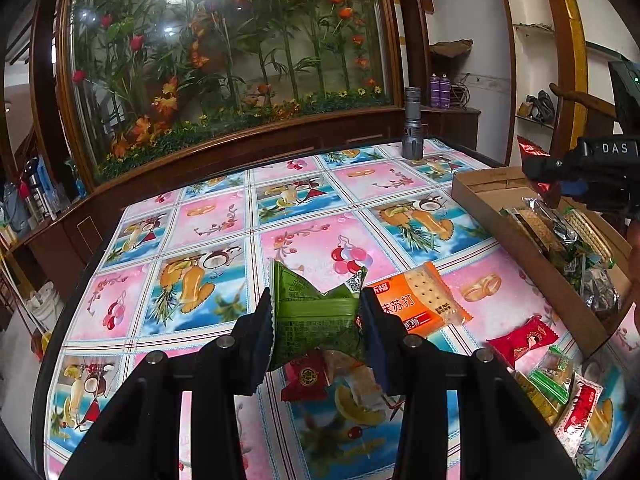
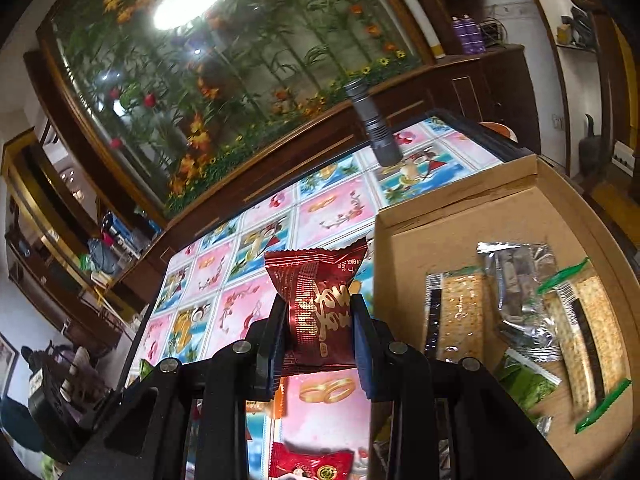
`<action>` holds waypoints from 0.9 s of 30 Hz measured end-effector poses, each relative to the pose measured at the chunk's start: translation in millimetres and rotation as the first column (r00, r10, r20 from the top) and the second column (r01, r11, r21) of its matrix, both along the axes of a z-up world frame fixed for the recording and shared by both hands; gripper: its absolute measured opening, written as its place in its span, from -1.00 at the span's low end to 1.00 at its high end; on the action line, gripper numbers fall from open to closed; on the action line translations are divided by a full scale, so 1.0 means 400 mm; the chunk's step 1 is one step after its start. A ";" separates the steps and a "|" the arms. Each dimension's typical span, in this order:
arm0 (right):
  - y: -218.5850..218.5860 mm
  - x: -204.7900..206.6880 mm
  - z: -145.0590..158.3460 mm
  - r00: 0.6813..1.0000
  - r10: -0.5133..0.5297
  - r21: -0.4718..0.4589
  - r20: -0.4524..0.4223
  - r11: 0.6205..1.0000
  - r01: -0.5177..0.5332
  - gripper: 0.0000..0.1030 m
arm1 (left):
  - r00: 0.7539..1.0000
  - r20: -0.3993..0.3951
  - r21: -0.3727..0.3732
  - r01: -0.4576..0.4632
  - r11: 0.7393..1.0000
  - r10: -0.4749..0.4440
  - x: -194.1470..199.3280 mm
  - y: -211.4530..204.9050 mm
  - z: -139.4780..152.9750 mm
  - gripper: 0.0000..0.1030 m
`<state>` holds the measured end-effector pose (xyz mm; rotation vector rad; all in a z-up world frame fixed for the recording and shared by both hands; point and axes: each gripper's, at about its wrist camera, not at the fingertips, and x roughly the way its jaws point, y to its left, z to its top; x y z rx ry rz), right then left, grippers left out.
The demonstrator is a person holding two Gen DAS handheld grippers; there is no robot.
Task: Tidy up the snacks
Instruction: 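Carry both packs into the cardboard box and open both tools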
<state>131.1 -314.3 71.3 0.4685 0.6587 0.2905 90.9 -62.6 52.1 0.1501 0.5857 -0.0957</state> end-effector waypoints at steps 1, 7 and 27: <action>-0.002 0.000 0.001 1.000 -0.001 0.002 -0.002 1.000 0.001 -0.38 | 1.000 0.002 0.003 -0.001 1.000 0.001 -0.001 -0.001 0.000 -0.22; -0.029 -0.001 0.014 0.999 -0.029 0.003 0.012 1.000 0.029 -0.38 | 1.000 0.008 -0.009 0.008 1.000 -0.008 -0.004 -0.004 0.003 -0.22; -0.308 0.026 -0.001 0.944 -0.310 -0.004 -0.109 0.950 0.311 -0.38 | 0.946 -0.114 -0.279 0.263 0.924 -0.304 0.066 -0.335 0.053 -0.22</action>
